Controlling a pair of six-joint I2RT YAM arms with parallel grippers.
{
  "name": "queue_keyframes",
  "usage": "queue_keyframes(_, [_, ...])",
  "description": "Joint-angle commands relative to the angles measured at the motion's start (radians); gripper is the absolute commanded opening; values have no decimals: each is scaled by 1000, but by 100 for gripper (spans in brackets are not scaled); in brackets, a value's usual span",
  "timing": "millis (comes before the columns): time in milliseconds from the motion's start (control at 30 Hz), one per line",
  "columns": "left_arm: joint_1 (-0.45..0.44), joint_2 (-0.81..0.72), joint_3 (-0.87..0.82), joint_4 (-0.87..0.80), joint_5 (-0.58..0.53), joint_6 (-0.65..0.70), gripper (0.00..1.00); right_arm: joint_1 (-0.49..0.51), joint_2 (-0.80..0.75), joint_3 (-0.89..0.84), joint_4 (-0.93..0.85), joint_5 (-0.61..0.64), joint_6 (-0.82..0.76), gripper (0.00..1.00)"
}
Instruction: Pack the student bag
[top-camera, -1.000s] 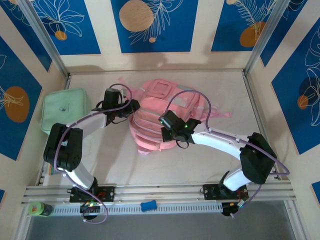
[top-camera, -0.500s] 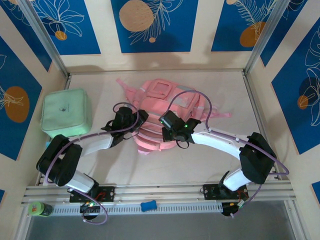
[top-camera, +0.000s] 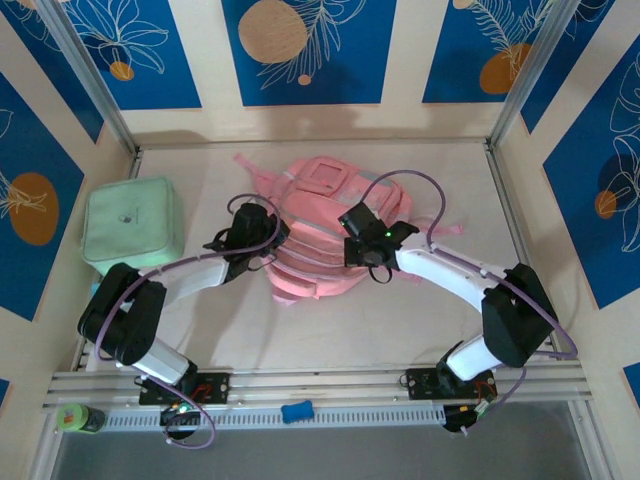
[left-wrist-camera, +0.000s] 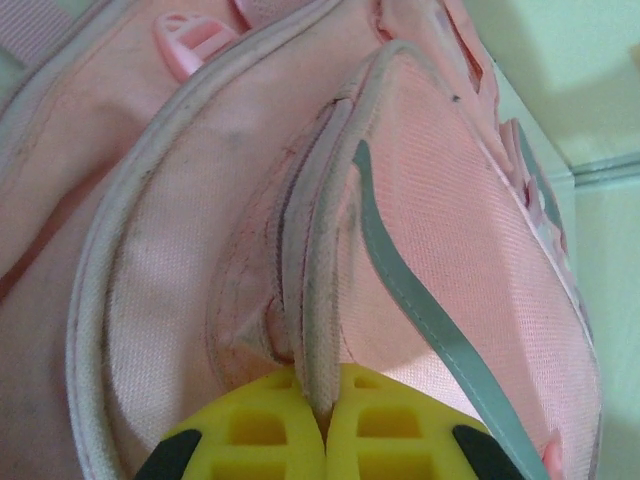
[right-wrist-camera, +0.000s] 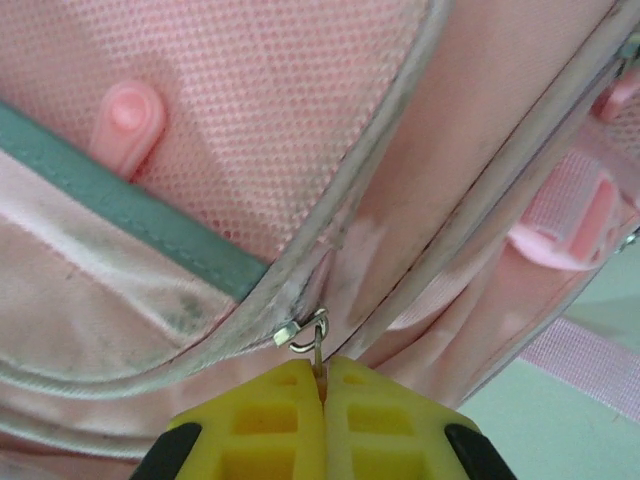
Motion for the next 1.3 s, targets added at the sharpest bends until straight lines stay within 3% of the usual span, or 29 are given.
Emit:
queue_keyframes(0, [56, 22, 61, -99, -12, 168, 0, -72, -15, 14, -79, 23, -54, 0])
queue_keyframes(133, [59, 25, 86, -120, 40, 203, 0, -72, -33, 26, -37, -58, -115, 0])
queue_keyframes(167, [59, 20, 94, -133, 54, 214, 3, -78, -51, 20, -24, -84, -117, 6])
queue_keyframes(200, [60, 11, 101, -151, 71, 226, 24, -92, -72, 12, -13, -116, -113, 14])
queue_keyframes(233, [60, -4, 103, -169, 82, 236, 37, -106, -102, 3, -5, -136, -109, 23])
queue_keyframes(400, [66, -175, 4, -188, 5, 289, 72, -191, -248, -74, 54, -71, -74, 61])
queue_keyframes(533, [106, -275, 2, -368, -177, 417, 98, -310, -310, -166, 144, 58, -51, 69])
queue_keyframes(667, [158, -294, -25, -390, -405, 613, 99, -471, -311, -273, 315, 145, -72, 73])
queue_keyframes(767, [230, -265, -66, -294, -501, 768, 99, -571, -276, -354, 527, 165, -156, 100])
queue_keyframes(800, [256, -251, -88, -237, -518, 811, 99, -593, -253, -376, 599, 178, -191, 99])
queue_keyframes(900, [317, -204, -160, -16, -454, 923, 99, -661, -168, -433, 804, 116, -280, 99])
queue_keyframes(1033, [337, -172, -264, 331, -364, 1058, 99, -729, -66, -495, 1036, -103, -325, 99])
queue_keyframes(1167, [350, -143, -277, 409, -327, 1151, 99, -704, -23, -526, 1147, -263, -428, 99])
queue_keyframes(1267, [359, -162, -290, 396, -281, 1162, 99, -638, 6, -635, 1384, -303, -532, 99])
